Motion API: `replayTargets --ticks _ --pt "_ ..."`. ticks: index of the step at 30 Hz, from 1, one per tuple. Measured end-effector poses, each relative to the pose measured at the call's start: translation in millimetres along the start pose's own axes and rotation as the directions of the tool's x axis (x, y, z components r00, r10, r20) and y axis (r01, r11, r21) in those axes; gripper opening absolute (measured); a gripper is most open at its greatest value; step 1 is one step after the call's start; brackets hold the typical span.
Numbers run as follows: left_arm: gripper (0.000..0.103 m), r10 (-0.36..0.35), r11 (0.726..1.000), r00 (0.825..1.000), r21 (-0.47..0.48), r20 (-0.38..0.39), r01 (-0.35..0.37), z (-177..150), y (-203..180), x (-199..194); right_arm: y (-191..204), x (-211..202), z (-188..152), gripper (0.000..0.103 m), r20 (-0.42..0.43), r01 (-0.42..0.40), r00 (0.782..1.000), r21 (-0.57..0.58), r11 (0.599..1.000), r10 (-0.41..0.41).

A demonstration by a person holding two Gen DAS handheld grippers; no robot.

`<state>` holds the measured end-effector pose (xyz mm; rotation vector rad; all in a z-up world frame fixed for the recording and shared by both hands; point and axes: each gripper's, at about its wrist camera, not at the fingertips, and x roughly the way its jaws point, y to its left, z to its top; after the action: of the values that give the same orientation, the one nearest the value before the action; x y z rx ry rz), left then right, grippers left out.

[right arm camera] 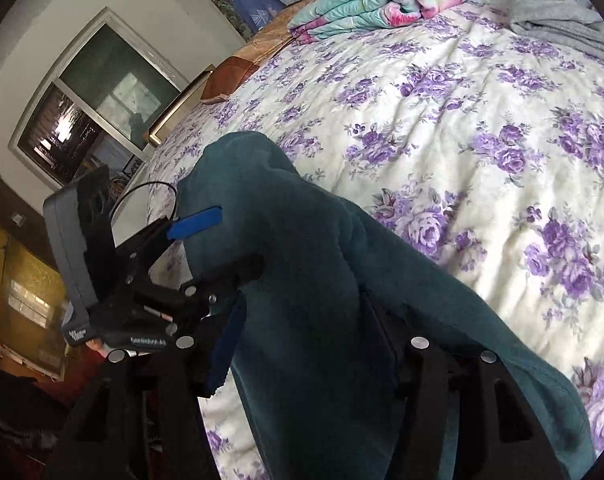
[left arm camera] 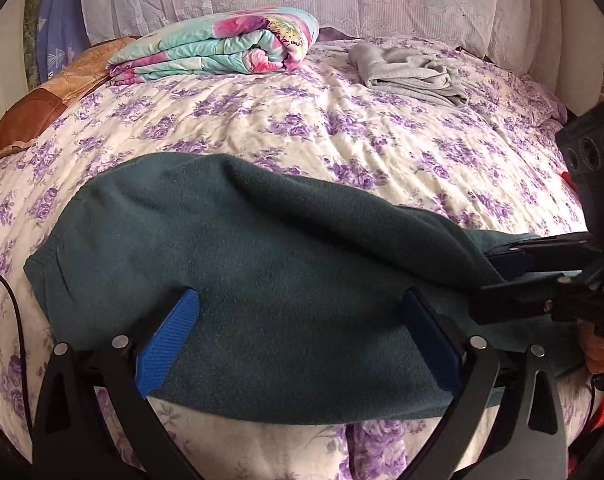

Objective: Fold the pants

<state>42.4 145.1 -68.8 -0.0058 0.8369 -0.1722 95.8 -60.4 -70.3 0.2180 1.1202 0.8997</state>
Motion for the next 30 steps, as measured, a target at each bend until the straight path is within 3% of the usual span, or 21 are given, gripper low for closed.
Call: replayTargets --ticks 6,10,11,13,15,18,21,22,26,30 --pt "0.098 -0.014 1.0 1.0 -0.013 0.007 0.014 -1 2 -1 -16 15 23 0.066 0.0 -0.111 0.994 0.145 0.983 0.112" --pt "0.098 0.004 1.0 1.0 0.0 0.003 -0.004 -1 1 -1 -53 -9 56 0.059 0.182 -0.015 0.983 0.229 0.973 -0.028" --pt "0.098 0.01 1.0 1.0 0.007 0.002 -0.01 -1 -1 0 -67 -11 60 0.051 0.191 -0.031 0.981 0.274 0.961 -0.022" --pt "0.098 0.026 0.999 1.0 0.021 0.001 -0.026 -2 -3 1 -83 -6 61 0.046 0.152 -0.08 0.988 0.333 0.94 0.03" --pt "0.098 0.032 0.999 1.0 0.027 -0.001 -0.031 -2 -4 1 -79 -7 58 0.046 0.13 -0.056 0.991 0.29 0.955 0.019" --pt "0.098 0.022 1.0 1.0 0.019 -0.001 -0.022 -1 -3 1 -76 -24 57 0.048 0.137 0.027 0.989 0.247 0.969 -0.062" --pt "0.098 0.008 1.0 1.0 0.011 0.003 -0.008 -1 -1 0 -78 -57 51 0.053 0.202 0.171 0.953 0.258 0.951 -0.226" --pt "0.098 0.005 1.0 1.0 0.002 0.003 -0.005 0 0 -1 -69 -61 48 0.052 0.218 0.199 0.944 0.218 0.956 -0.246" --pt "0.098 0.007 0.998 1.0 -0.055 0.019 -0.006 20 12 -10 -20 -54 39 0.05 0.245 0.257 0.935 0.033 0.966 -0.257" --pt "0.098 0.086 0.994 0.995 -0.075 0.049 -0.082 55 28 -14 10 -24 34 0.046 0.216 0.273 0.944 -0.088 0.958 -0.249"
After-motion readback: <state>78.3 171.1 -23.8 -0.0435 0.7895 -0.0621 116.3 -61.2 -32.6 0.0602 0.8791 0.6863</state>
